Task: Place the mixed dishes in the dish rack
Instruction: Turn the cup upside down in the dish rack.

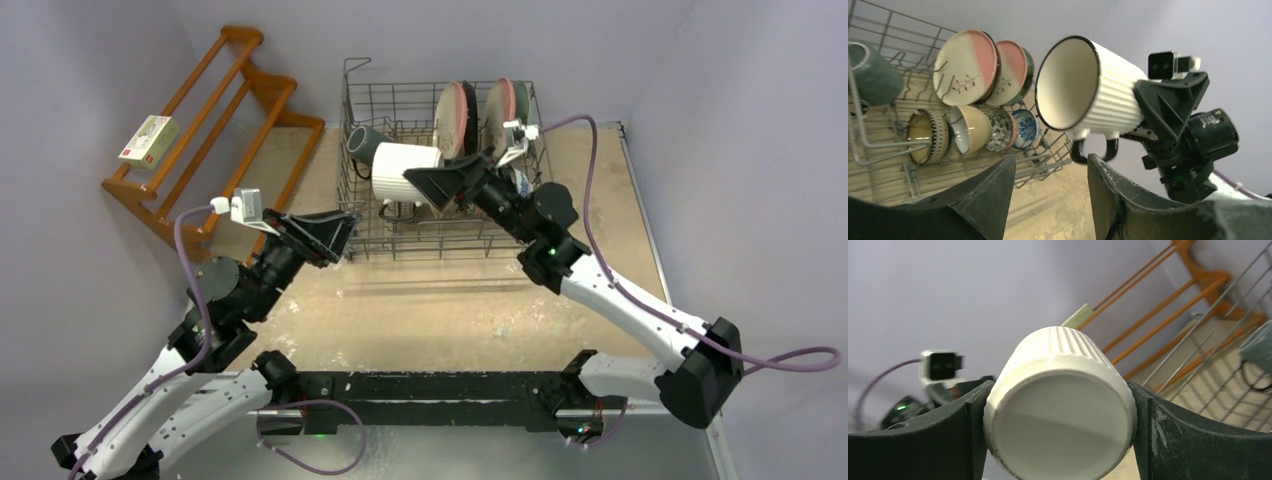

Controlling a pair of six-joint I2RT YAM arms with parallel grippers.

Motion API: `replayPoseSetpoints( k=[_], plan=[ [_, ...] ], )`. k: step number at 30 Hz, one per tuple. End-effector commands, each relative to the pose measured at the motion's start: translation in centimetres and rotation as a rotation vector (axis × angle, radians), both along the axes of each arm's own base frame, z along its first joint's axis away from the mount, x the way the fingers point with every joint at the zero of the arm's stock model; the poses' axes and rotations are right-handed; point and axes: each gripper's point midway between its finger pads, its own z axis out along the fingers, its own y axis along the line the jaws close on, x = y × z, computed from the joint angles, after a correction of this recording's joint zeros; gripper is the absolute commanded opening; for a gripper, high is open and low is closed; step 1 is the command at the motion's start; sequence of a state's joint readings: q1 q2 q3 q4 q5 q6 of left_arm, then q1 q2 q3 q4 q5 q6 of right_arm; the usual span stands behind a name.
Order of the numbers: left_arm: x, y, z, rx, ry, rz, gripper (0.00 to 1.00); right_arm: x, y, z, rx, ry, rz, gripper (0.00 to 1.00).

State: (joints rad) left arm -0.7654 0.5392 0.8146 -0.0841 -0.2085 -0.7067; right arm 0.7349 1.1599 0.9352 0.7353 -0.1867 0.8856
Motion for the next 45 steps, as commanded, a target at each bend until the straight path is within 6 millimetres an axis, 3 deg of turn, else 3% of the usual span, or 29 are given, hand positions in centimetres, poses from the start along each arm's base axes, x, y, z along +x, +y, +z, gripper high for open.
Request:
replayPoseSetpoints(
  k=[1,5,10,16,23,31,35,45],
  plan=[
    [0.5,2.4,-0.7,0.15,0.018,0.11,0.53,3.7,0.4,2.8,-0.137,-0.11,-0.165,0.0],
    [0.7,4.0,-2.4,0.24,0.06,0.175,0.53,7.1,1.1,2.6,-0.275,-0.153,-0.274,0.0],
    [0.4,5.3,-3.7,0.322,0.094,0.212,0.54,10.7,2.2,-0.1,-0.453,-0.167,-0.341,0.0],
    [0.1,5.7,-5.0,0.402,0.101,0.202,0.54,14.5,3.3,-3.1,-0.638,-0.178,-0.406,0.0],
    [0.3,6.1,-6.8,0.467,0.131,0.216,0.58,17.7,4.7,-5.4,-0.778,-0.193,-0.427,0.0],
    [0.7,6.7,-9.0,0.514,0.153,0.252,0.66,20.9,6.2,-7.4,-0.891,-0.202,-0.459,0.0],
    [0.7,6.9,-10.0,0.517,0.163,0.265,0.67,21.8,6.7,-9.5,-0.951,-0.175,-0.446,0.0],
    [0.7,7.2,-10.9,0.528,0.176,0.275,0.68,22.0,9.4,-12.0,-1.001,-0.179,-0.353,0.0]
  ],
)
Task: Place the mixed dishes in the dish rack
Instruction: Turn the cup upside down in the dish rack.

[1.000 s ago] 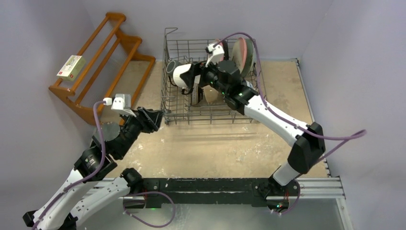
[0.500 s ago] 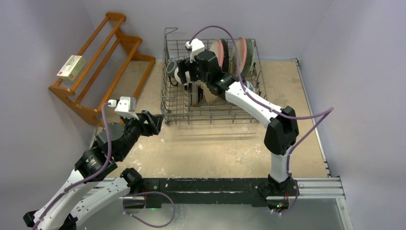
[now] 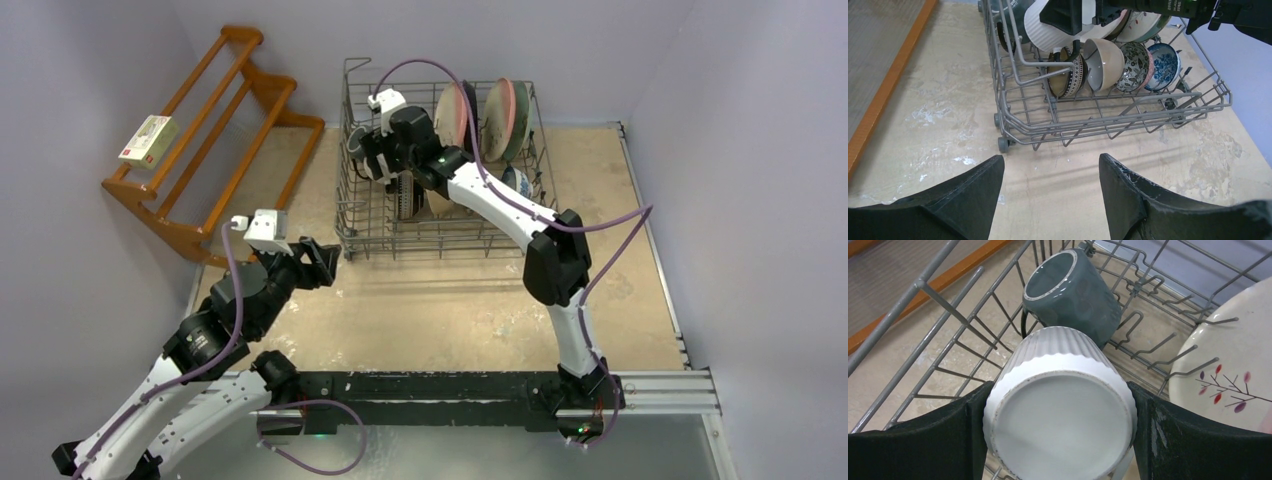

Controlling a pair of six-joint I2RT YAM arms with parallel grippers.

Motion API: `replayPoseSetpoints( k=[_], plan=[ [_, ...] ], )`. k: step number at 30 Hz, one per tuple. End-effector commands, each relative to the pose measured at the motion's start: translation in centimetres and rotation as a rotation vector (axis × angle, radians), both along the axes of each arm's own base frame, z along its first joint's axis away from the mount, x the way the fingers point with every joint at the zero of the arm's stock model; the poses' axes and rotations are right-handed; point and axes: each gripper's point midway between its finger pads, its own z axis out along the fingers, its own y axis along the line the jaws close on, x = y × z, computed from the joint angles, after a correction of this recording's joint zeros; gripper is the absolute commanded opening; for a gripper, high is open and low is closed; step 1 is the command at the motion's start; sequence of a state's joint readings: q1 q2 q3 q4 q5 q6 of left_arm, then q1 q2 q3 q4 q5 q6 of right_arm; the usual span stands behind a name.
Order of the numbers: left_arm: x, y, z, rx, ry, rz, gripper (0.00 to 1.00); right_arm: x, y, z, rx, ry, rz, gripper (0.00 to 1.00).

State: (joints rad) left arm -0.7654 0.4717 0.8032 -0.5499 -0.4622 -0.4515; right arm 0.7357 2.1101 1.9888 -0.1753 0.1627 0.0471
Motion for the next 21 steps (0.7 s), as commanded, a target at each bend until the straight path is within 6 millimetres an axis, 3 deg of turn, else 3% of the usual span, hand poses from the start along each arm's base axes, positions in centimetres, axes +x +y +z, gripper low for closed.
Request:
replayPoseSetpoints(
  k=[1,11,21],
  plan=[
    [0.2,0.4,-0.2,0.016,-0.007,0.02,0.68,-0.1,1.8,7.1,0.092,-0.133,0.043,0.0],
    [0.2,0.3,-0.4,0.025,-0.001,0.013,0.68,-0.6,2.8,4.0,0.029,-0.083,0.065,0.0],
    [0.4,0.0,-0.6,0.037,0.007,0.003,0.68,-1.2,3.7,1.4,-0.012,-0.038,0.082,0.13]
  ],
)
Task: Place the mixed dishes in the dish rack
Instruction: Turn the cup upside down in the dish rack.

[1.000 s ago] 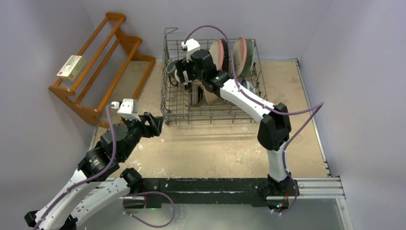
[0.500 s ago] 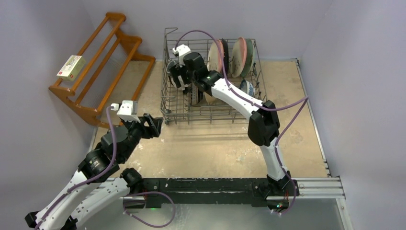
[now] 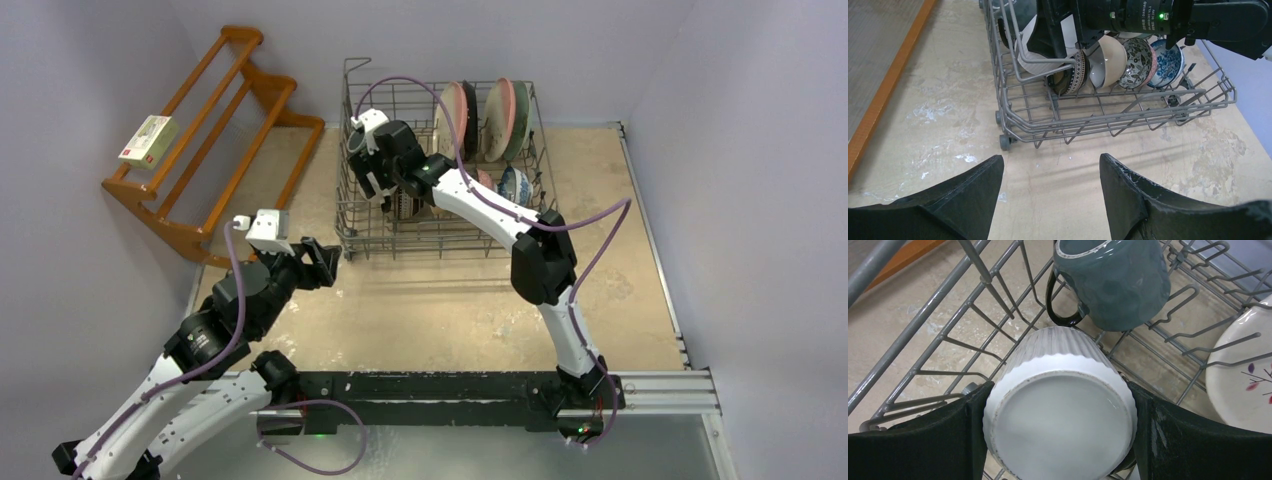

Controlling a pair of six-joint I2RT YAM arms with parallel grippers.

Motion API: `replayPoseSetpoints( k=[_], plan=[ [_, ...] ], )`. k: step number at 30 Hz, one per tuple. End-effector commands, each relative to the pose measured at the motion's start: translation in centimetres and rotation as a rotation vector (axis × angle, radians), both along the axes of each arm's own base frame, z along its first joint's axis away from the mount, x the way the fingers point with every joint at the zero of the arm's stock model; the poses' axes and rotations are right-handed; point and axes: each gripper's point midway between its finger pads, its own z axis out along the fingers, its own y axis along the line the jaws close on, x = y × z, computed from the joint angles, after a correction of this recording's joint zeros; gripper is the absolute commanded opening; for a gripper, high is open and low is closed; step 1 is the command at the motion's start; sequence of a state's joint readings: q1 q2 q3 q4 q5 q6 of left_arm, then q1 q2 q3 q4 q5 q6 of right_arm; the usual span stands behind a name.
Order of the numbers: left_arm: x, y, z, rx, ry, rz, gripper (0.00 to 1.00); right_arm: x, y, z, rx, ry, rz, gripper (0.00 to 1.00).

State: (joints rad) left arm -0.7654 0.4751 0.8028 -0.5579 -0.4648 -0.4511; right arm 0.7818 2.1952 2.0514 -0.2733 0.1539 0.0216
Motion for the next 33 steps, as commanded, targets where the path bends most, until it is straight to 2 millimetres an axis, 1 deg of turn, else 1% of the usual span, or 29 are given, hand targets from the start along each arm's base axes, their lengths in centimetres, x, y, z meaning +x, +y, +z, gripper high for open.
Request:
replayPoseSetpoints(
  k=[1,4,7,10,13,16,20,24,26,27,33],
  plan=[
    [0.4,-0.1,-0.4,0.028,-0.001,0.0,0.68,0.6,1.5,5.5,0.091,-0.11,0.021,0.15],
    [0.4,-0.1,-0.4,0.032,0.0,-0.003,0.68,0.4,2.0,5.1,0.087,-0.104,0.029,0.27],
    [0.4,-0.1,-0.4,0.034,-0.001,-0.003,0.68,0.4,2.3,4.9,0.085,-0.102,0.033,0.43],
    [0.4,-0.1,-0.3,0.032,-0.005,-0.003,0.69,0.6,2.4,4.6,0.081,-0.101,0.029,0.51],
    [0.4,-0.1,-0.4,0.032,-0.004,-0.004,0.69,0.6,2.6,4.5,0.08,-0.1,0.033,0.65],
    [0.4,-0.2,-0.4,0.036,-0.002,-0.008,0.69,0.6,2.9,4.1,0.079,-0.092,0.041,0.74],
    [0.4,-0.3,-0.5,0.037,0.0,-0.012,0.69,0.5,3.0,3.7,0.073,-0.085,0.044,0.83],
    [0.5,-0.4,-0.5,0.04,0.001,-0.016,0.69,0.4,3.2,3.2,0.067,-0.079,0.046,0.86],
    [0.5,-0.5,-0.6,0.044,0.003,-0.018,0.69,0.4,3.2,3.0,0.065,-0.077,0.047,0.96],
    [0.5,-0.5,-0.6,0.044,0.004,-0.019,0.69,0.4,3.3,3.0,0.067,-0.077,0.049,0.99],
    [0.6,-0.6,-0.7,0.049,0.006,-0.024,0.69,0.5,3.5,2.9,0.066,-0.078,0.049,0.99]
  ],
)
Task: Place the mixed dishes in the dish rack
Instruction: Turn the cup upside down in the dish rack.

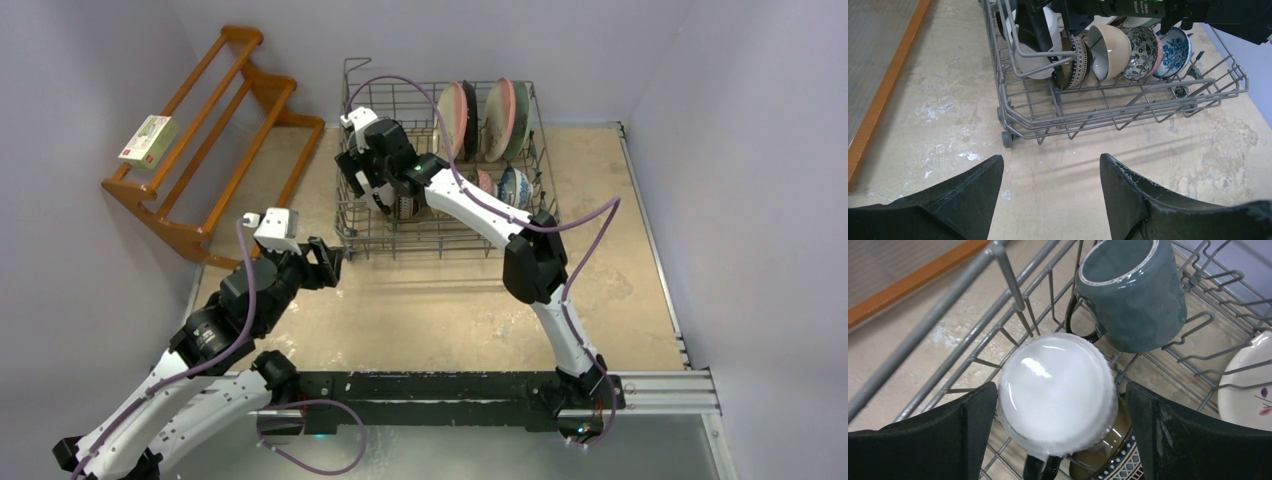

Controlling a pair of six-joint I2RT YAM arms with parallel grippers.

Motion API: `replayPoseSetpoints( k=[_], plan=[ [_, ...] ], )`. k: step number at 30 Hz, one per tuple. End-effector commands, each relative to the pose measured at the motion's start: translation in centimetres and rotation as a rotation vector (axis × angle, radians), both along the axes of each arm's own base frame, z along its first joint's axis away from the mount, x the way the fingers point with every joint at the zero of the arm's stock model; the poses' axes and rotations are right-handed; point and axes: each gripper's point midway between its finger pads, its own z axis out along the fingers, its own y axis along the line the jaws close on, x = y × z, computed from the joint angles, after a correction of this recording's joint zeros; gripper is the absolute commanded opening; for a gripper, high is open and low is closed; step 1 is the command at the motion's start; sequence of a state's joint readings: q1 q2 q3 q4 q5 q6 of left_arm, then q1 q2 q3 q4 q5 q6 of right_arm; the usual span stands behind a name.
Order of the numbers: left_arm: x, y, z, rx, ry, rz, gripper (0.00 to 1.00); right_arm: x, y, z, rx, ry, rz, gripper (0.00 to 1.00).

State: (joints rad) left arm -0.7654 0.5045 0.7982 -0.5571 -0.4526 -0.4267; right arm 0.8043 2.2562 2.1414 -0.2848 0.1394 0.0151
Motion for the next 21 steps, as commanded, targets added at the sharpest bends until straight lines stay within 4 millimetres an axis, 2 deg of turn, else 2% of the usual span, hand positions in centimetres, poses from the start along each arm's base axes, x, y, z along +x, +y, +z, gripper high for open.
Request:
replayPoseSetpoints(
  k=[1,9,17,21],
  plan=[
    [0.3,-0.2,0.1,0.005,-0.013,-0.008,0.69,0.6,1.2,2.8,0.053,-0.067,0.008,0.99],
    [0.3,-0.2,0.1,0.008,-0.013,-0.008,0.69,0.6,1.2,3.2,0.061,-0.077,0.006,0.99],
    [0.2,0.0,0.2,0.006,-0.016,0.001,0.69,-0.2,0.8,6.3,0.165,-0.111,-0.009,0.99],
    [0.2,0.2,0.3,0.003,-0.019,0.008,0.69,-0.9,0.4,7.1,0.208,-0.093,-0.027,0.99]
  ],
)
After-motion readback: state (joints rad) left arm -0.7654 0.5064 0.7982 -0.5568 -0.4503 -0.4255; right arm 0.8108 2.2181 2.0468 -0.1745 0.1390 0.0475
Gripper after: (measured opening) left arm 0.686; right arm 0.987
